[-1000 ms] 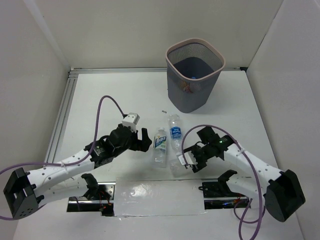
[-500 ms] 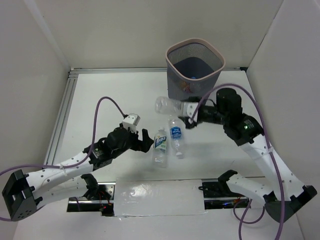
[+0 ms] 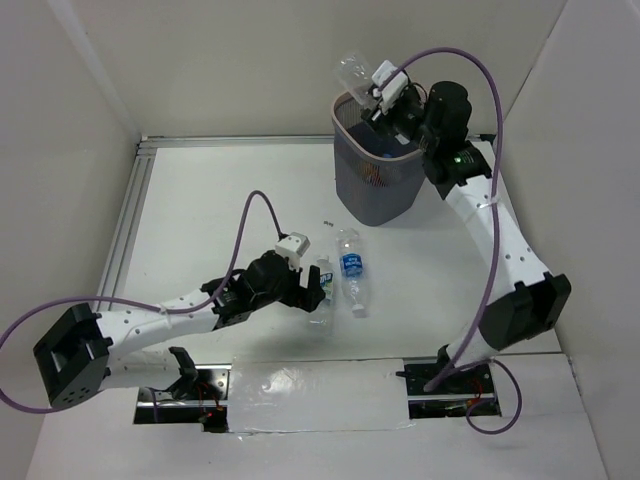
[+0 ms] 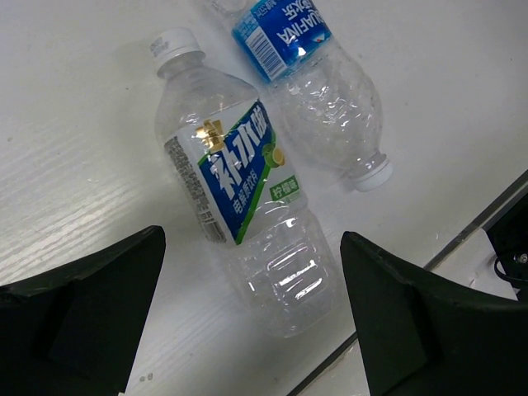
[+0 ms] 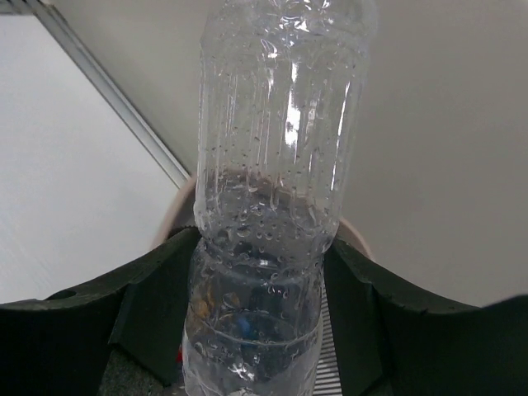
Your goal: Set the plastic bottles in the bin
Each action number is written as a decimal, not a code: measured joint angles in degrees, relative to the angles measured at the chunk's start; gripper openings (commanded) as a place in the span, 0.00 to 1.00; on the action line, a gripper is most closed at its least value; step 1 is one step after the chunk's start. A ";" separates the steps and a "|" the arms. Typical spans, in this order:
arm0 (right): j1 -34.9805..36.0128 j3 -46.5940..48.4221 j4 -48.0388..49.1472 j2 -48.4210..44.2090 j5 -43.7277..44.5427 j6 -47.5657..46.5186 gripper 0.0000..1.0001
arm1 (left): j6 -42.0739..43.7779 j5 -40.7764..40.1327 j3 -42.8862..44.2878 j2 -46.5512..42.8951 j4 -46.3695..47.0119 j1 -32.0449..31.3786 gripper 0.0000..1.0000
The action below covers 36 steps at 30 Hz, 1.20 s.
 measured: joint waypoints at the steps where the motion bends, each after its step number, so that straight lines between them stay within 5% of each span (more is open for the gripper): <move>1: -1.44 0.13 0.81 1.40 -0.44 0.79 0.81 | 0.00 0.00 0.39 0.87 0.39 -0.33 1.00; 3: -4.26 0.24 1.46 4.20 -0.81 2.45 1.00 | -0.02 0.00 0.98 2.21 1.05 -0.79 1.00; 11: -12.07 5.29 -2.89 13.73 -6.49 10.16 1.00 | -0.15 -1.49 4.15 9.18 2.89 -2.60 1.00; 19: -14.36 -3.50 -6.21 1.09 -14.82 13.90 1.00 | -2.08 -9.20 9.29 19.37 0.66 -5.27 1.00; 22: -14.36 -8.70 -7.26 -5.77 -17.22 14.23 1.00 | -3.26 -11.21 11.23 23.54 -0.63 -5.79 0.81; 25: -14.62 -12.28 -8.57 -10.12 -18.95 14.75 0.85 | -3.69 -12.70 12.68 25.03 -1.73 -5.95 0.44; 26: -14.99 -13.46 -9.03 -11.21 -20.02 15.21 0.61 | -3.52 -13.09 12.98 24.87 -1.99 -5.97 0.25; 27: -15.58 -14.43 -9.53 -11.93 -20.98 15.30 0.49 | -3.56 -13.55 13.16 24.52 -2.34 -5.99 0.19; 31: -19.56 -19.69 -12.15 -14.97 -24.90 17.07 0.11 | -2.45 -15.26 14.34 20.37 -6.43 -6.01 0.15; 33: -20.94 -23.76 -13.77 -17.53 -26.32 16.59 0.04 | -0.74 -15.89 16.06 16.04 -8.87 -6.01 0.15; 36: -21.64 -30.18 -16.87 -22.36 -26.97 14.67 0.07 | 4.02 -16.02 20.06 7.72 -9.18 -6.03 0.15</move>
